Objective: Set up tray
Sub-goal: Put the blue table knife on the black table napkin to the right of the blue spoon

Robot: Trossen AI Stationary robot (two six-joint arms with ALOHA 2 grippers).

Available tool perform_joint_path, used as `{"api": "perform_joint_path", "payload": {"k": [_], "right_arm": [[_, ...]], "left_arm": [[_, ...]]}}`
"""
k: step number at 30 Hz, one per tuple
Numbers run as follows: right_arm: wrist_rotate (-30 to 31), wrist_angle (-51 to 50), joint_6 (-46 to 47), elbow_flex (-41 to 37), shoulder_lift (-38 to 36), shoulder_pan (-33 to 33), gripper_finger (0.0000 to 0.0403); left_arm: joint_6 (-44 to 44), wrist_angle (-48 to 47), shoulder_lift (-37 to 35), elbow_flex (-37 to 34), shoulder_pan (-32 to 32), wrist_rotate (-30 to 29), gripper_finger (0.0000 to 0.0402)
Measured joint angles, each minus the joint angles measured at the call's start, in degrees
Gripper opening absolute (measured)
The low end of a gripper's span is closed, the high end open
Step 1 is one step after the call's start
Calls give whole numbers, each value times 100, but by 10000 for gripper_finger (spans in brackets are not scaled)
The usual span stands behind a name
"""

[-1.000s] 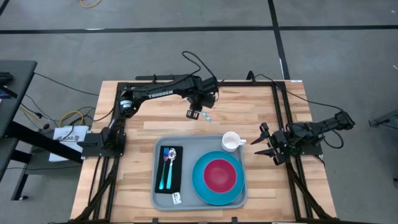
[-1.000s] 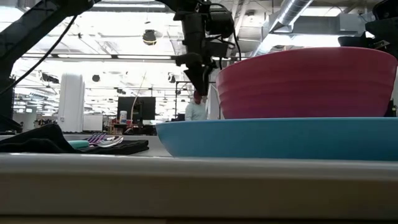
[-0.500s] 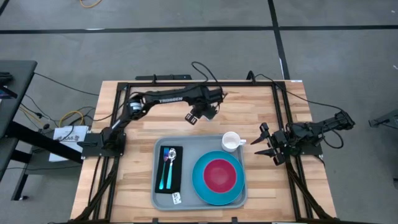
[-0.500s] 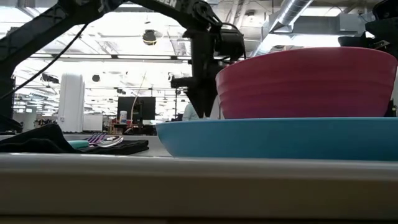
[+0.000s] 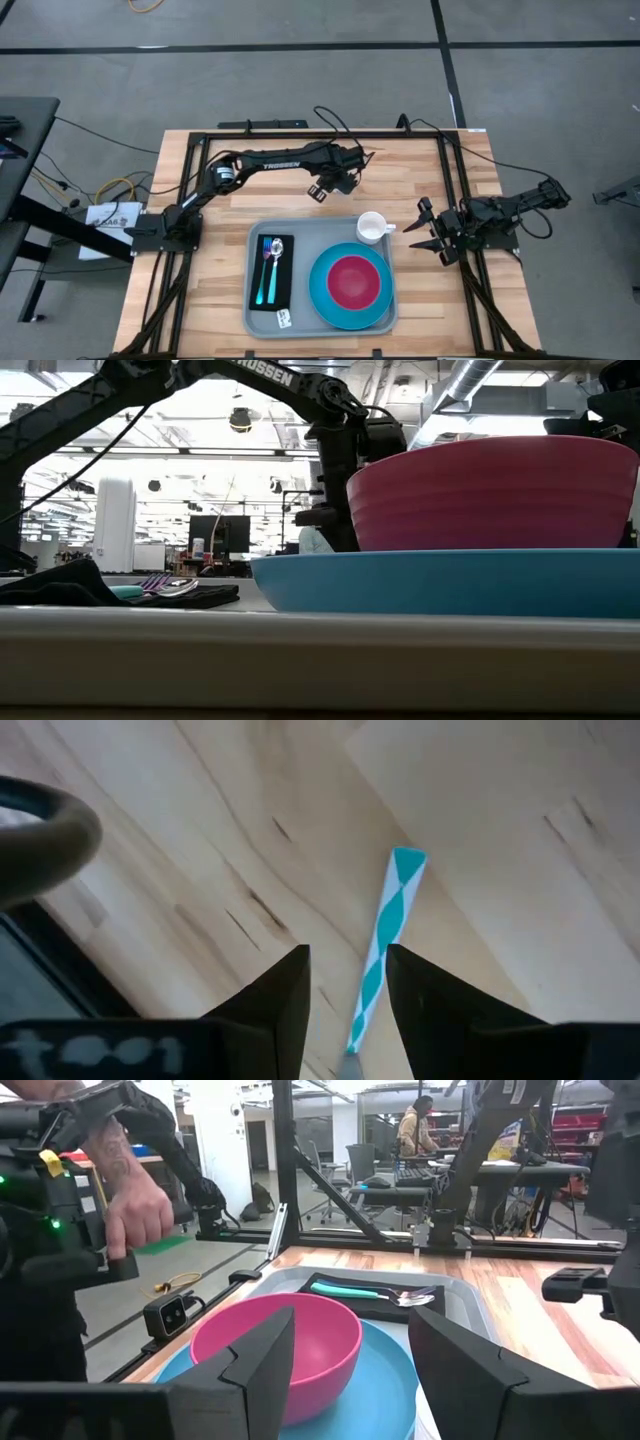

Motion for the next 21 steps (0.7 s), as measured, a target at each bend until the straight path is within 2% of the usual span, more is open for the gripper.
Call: {"api": "perform_joint_path", "payload": {"k": [5,14,21], "right_arm": [[0,0,0,2,-2,2,188],[0,-1,0,2,0,2,188],[0,0,0,2,-1,0,188]], "left_arm": [[-102,66,0,-82,-21,229,122],[-100,171,13,-164,-58,128,122],[-571,81,13,-164,-138,-344,122]]}}
